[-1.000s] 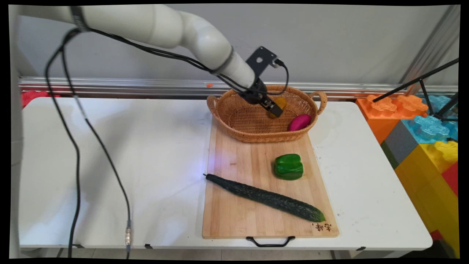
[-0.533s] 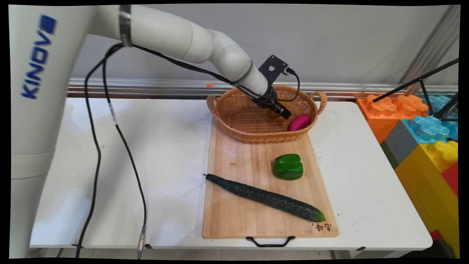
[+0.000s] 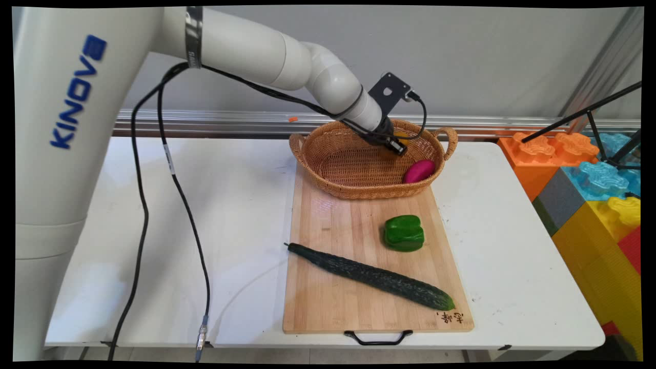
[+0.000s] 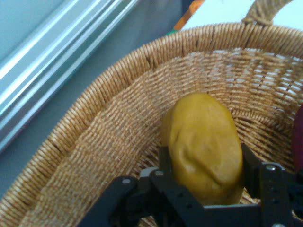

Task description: Place the picked object on the cutting board

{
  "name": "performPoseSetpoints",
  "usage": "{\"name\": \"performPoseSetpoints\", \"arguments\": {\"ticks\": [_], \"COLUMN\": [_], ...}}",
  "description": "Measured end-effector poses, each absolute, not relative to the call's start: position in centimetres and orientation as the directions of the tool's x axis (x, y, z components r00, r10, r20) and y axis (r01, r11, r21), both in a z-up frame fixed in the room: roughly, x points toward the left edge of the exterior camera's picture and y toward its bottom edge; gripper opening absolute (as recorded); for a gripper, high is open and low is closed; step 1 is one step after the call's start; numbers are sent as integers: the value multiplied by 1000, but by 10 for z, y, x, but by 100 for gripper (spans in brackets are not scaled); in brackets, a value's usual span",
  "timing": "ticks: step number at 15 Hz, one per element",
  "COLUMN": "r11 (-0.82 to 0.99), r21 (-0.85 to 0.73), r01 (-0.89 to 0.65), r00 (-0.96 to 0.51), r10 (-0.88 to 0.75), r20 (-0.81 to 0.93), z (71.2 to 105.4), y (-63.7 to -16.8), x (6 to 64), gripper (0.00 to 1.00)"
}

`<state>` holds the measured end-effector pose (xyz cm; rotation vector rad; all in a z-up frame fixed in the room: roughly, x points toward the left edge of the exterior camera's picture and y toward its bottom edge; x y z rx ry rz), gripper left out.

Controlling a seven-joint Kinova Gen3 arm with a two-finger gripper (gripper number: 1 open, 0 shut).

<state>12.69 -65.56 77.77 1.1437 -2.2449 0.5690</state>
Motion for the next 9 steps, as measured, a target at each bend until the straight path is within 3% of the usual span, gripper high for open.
{"name": "performPoseSetpoints", "arguments": {"ticks": [9], "r11": [594], "r21": [-174], "r01": [-785], "r00": [-553], "r10": [-547], "r20": [629], "z": [875], "y": [-596], "x": [145], "gripper": [0]}}
